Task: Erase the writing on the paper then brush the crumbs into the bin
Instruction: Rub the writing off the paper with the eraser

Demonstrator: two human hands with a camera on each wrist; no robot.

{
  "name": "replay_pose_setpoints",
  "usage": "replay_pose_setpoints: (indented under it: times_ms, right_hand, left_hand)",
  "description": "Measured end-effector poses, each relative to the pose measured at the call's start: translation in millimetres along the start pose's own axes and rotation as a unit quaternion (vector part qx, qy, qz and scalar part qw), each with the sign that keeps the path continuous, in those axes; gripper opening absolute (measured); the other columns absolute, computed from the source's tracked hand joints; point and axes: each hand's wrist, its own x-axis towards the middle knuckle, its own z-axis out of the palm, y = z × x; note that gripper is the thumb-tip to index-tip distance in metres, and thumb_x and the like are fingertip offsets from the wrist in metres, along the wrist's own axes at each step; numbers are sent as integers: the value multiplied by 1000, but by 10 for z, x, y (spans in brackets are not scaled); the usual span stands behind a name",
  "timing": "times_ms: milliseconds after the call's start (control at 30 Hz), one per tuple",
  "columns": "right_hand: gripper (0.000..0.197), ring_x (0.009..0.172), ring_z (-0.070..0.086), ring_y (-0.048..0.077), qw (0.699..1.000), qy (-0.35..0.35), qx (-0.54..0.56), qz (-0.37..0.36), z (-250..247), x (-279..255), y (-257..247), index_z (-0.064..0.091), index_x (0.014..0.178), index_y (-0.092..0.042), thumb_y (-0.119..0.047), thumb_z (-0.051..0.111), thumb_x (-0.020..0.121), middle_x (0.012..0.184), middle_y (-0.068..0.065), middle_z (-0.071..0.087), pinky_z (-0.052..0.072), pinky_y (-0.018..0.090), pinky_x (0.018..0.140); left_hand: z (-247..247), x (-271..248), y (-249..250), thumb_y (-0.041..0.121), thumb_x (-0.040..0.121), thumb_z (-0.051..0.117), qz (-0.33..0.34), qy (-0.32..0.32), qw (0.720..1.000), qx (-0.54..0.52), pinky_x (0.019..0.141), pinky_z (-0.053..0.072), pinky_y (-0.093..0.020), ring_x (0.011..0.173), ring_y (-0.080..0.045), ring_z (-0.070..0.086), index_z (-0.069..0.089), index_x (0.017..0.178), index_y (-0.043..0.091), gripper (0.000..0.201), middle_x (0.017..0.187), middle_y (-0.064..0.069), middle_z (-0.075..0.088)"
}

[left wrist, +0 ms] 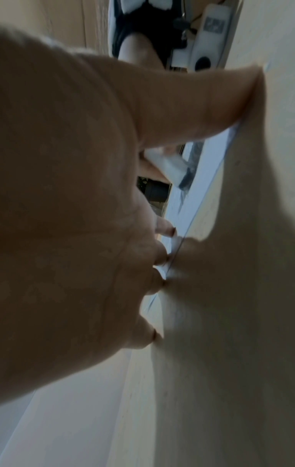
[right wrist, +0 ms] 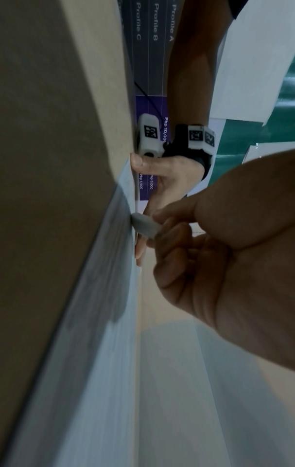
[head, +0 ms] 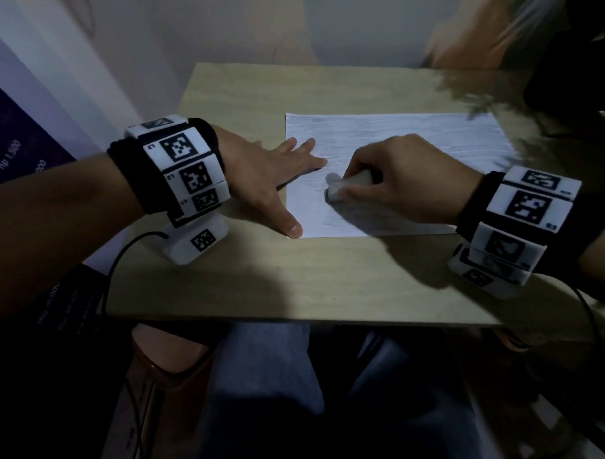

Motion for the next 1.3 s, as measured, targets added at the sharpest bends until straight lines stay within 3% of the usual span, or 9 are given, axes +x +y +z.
replay_pose_setpoints:
  times_ms: [167,333,533,667,800,967,1100,1233,1300]
  right_hand:
    - [25,72,58,6,998,-47,-39,-3,-8,-51,18,64,92,-28,-49,72,81,74,-14,61,37,20,58]
    - [37,64,54,2,997,-59,-30,-51,22,-61,-21,69,97,-25,-58,60,83,68,-15,58,36,11,58]
    - [28,71,60,18,998,-14,-33,-47,59,7,-15,68,97,-19,-46,62,92,73,-7,62,39,30,65]
    - [28,68,57,3,993,-96,-14,-67,101,-6,-84,67,97,-25,-52,63,89,74,-11,63,40,23,62]
    - [27,74,58,13,1000,-6,-7,-19,73,72,27,61,108,-24,-45,64,92,76,-11,61,36,29,65]
    - [26,70,51,-1,999,-34,6,-21,83,64,48,54,104,-24,-46,64,92,80,-12,59,35,15,61]
    - [30,76,53,15,1000,-18,-7,3,71,61,71,55,104,-22,-49,61,92,84,-7,60,36,29,65]
    - [22,68,50,-4,999,-48,-5,-26,63,7,69,43,100,-35,-48,60,94,76,-21,52,35,12,61]
    - [25,67,50,-4,999,-37,-3,-26,59,-7,81,45,99,-33,-53,58,94,74,-19,53,39,19,63]
  left_hand:
    - [-7,-10,7,71,78,67,-3,-1,1000,3,125,-10,-50,151,-9,-28,-19,159,37,123,164,11,-34]
    - [-1,-2,-11,72,77,68,0,2,1000,-2,126,-9,-50,150,-7,-29,-19,159,38,124,163,13,-34]
    - [22,22,-17,81,68,63,7,1,1000,2,125,-11,-51,150,-9,-30,-21,158,37,131,163,11,-36]
    - [41,60,-21,79,72,65,9,14,1000,2,125,-11,-52,151,-13,-29,-20,160,34,129,164,7,-34]
    - [32,79,-24,82,60,64,29,21,999,-11,124,-12,-52,152,-12,-28,-14,160,39,134,165,8,-31]
    - [-110,150,-29,73,62,76,44,32,998,-23,123,-14,-56,151,-17,-29,-3,154,57,123,166,4,-30]
    - [-176,235,-65,85,54,70,38,24,999,-30,122,-16,-52,151,-14,-28,-5,155,58,128,166,9,-29]
    - [-100,284,-56,103,49,55,55,48,997,-12,121,-18,-53,151,-14,-28,-7,154,58,130,167,6,-26]
    - [-53,299,-13,102,52,51,60,63,996,12,121,-19,-53,151,-13,-29,-9,156,52,131,168,5,-25]
